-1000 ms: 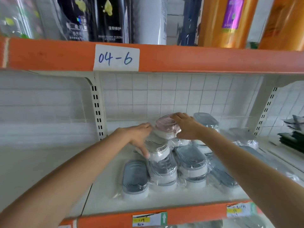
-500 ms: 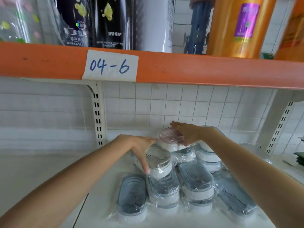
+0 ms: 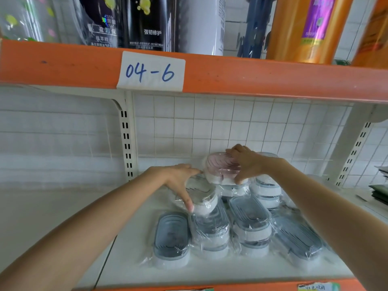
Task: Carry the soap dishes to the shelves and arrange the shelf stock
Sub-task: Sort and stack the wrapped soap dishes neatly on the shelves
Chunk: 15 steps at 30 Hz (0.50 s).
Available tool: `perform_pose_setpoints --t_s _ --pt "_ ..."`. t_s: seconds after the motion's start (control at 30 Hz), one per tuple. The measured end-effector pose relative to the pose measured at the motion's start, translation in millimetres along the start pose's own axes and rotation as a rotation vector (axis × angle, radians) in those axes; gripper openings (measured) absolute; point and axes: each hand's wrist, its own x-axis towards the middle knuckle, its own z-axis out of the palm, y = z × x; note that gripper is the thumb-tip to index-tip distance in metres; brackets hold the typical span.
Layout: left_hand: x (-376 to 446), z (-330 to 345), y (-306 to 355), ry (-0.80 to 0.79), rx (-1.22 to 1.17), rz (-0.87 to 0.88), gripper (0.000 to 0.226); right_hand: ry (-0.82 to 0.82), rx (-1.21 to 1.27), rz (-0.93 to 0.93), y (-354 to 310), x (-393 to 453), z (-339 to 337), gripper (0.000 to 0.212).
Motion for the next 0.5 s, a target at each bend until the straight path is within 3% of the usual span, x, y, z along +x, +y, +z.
perform_pose_setpoints --t_s 0.2,0.5 --pt "-16 9 0 0.082 0.002 -0.003 0.12 0.192 -0.037 0.109 -14 -23 17 0.094" --pt "-47 26 3 0.285 -0.033 -0.035 0.115 0.325 -0.063 0.195 -39 -55 30 0.099"
